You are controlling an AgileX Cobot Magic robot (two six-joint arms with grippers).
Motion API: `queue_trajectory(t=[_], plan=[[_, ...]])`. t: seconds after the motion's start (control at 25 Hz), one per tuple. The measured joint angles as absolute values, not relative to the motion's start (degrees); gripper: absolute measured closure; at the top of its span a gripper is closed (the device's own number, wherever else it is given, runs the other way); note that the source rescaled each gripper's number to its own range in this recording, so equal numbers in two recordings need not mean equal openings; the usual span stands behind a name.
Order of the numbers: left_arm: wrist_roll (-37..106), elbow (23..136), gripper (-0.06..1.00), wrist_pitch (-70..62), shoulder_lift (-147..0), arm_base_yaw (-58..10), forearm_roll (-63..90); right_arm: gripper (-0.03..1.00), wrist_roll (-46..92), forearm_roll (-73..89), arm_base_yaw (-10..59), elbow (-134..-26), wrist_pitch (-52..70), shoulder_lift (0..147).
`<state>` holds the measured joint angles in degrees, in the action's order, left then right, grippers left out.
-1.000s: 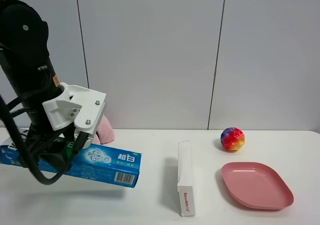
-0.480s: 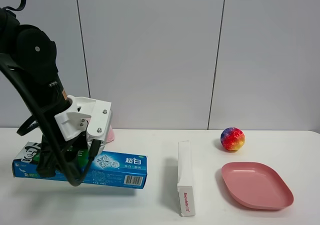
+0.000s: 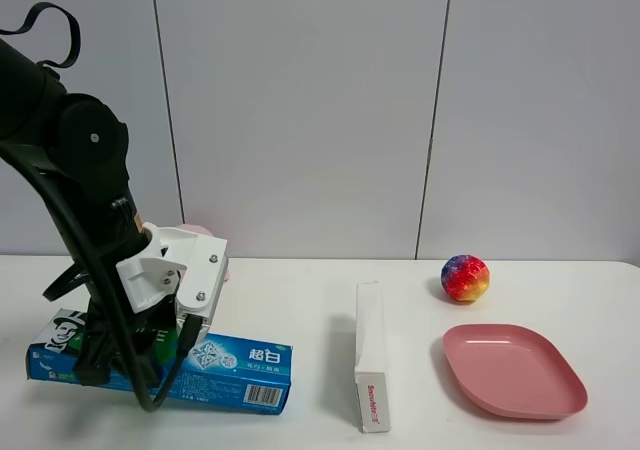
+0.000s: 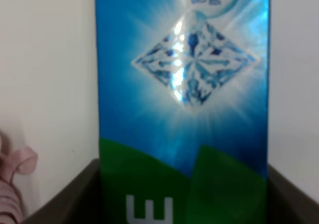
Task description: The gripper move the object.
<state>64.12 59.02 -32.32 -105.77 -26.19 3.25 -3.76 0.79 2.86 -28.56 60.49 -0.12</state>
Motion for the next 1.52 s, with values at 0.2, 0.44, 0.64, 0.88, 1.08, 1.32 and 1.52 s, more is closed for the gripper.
queue_trajectory(t=[0.2,0.44,0.64,0.88,1.08,1.32,1.52], plan=[[64.2,59.0,0.67,-30.2,-105.8,-26.2,3.2,-0.03,-3.8,0.8,2.9,-28.6,60.5,-0.1],[61.6,59.0,0.56,-30.8,-105.8,-26.2,3.2,-0.03,-3.8,0.8,2.9,-28.6,60.5,-0.1],[53.9,59.7,0.54,-34.6,-99.5,-26.4,3.2,-0.03,-3.8,0.8,2.9,-28.6,60.5,-0.1],[23.2,67.2,0.39,-46.7,-82.3,-26.5,-2.5,-0.03,-3.8,0.8,2.9,-28.6,60.5,-0.1],[2.2,68.3,0.3,-62.6,-72.9,-25.6,-10.8,-0.03,-3.8,0.8,2.9,-28.6,60.5,-0.1],[-5.1,61.5,0.29,-66.1,-56.1,-25.1,-5.8,-0.03,-3.8,0.8,2.9,-28.6,60.5,-0.1],[-12.5,54.4,0.29,-69.1,-41.6,-25.1,-5.7,-0.03,-3.8,0.8,2.9,-28.6,60.5,-0.1]])
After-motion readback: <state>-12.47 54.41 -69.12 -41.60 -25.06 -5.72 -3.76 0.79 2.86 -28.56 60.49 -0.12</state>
